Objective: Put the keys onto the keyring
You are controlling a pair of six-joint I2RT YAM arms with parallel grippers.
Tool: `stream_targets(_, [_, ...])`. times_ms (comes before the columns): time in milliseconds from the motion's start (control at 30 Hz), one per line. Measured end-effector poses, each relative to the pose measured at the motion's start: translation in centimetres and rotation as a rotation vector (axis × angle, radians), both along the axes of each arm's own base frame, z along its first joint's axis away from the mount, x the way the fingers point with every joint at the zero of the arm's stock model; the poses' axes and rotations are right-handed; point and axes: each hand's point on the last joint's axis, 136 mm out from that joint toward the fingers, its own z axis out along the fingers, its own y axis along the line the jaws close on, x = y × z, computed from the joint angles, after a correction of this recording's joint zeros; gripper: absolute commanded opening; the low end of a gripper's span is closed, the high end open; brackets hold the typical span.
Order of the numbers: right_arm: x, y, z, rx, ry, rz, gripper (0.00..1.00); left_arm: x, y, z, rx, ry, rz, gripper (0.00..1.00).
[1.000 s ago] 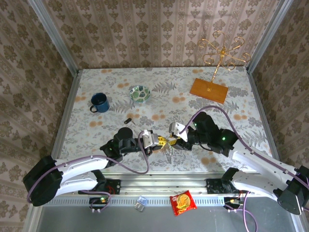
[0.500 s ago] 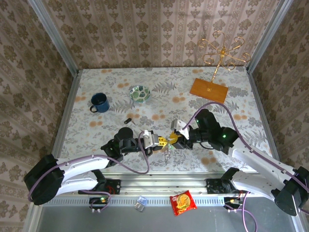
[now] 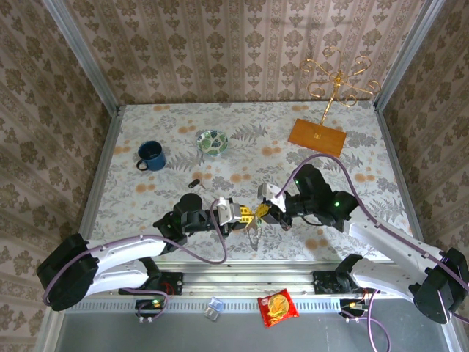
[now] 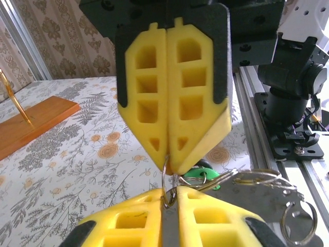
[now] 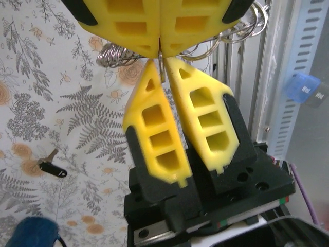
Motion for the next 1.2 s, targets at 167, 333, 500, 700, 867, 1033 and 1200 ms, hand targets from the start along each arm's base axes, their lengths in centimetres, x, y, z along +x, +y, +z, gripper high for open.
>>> stream_targets(167, [-0.2,-0.1,-0.2,-0.053,0.001,0.030,0.00,0.2,0.0,-0.5,0.043,0.016,0.010,0.18])
stream_targets(333, [-0.1,0.4,0.1,-0.127,-0.034,0.070,0.00,0.4,-0.2,-0.2,0.071,0.014,0.006,0.16])
stream_targets(500, [-0.3,0.8,-0.3,-0.216,-0.071,0.117,0.00,0.1,-0.1,-0.8,0.115,0.021,-0.009,0.08])
stream_targets(700, [-0.3,0.8,-0.2,-0.235,-0.080,0.118,0.32,-0.1,-0.1,-0.9,0.135,0.014,-0.023,0.00])
stream_targets(867, [0.0,-0.6,0.7,-0.151,-0.090,0.013,0.43,0.2,-0.2,-0.5,0.118,0.003,-0.010,0.00])
stream_targets(1033, [-0.4,-1.7,0.5,-0.082,-0.067,-0.073,0.42,0.2,-0.2,-0.1,0.078,-0.007,-0.006,0.00])
stream_targets(1200, [0.0,-1.0,0.3,-0.027,-0.016,-0.097,0.39,0.2,-0.2,0.1,0.051,-0.018,-0.005,0.00])
